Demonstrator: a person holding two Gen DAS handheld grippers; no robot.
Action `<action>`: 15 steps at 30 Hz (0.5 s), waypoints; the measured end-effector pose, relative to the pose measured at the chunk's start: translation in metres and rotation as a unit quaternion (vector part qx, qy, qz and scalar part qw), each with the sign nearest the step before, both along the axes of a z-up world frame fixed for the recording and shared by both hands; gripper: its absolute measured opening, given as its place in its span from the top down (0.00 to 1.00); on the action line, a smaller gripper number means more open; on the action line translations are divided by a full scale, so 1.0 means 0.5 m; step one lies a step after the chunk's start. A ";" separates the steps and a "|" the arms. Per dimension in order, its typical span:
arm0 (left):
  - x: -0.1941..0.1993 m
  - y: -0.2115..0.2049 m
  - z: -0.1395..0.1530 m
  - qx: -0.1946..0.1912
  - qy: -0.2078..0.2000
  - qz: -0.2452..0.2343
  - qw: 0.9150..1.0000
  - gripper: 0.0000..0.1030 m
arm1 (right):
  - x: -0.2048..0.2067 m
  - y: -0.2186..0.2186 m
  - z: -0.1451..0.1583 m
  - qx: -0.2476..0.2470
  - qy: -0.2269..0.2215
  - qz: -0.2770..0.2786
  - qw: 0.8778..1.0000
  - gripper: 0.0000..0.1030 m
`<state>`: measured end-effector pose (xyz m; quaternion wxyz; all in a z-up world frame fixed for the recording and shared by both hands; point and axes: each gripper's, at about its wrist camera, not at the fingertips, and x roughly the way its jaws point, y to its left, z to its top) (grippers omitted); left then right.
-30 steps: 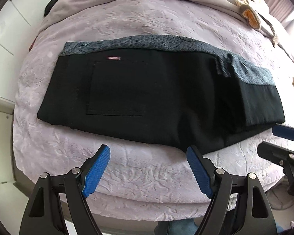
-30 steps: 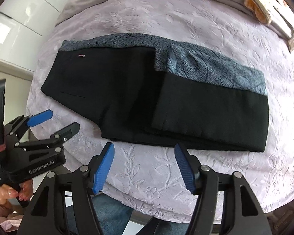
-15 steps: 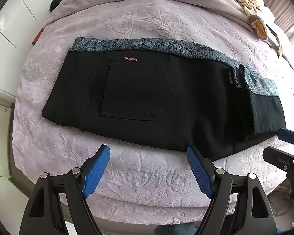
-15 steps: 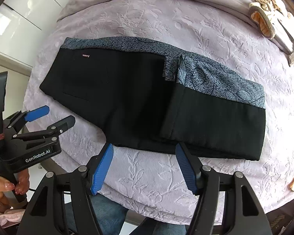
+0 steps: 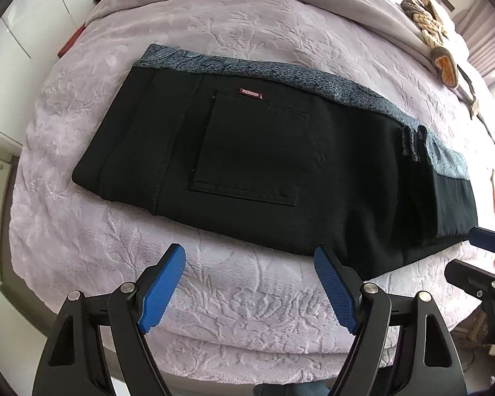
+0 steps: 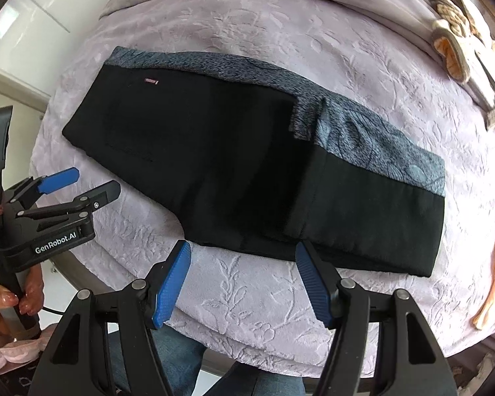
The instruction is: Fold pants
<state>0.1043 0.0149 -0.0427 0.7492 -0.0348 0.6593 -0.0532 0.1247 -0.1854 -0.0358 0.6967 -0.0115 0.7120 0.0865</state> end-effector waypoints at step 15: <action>-0.002 0.025 -0.006 -0.006 -0.001 0.014 1.000 0.00 | 0.008 0.021 -0.006 -0.003 0.006 0.016 1.000 0.32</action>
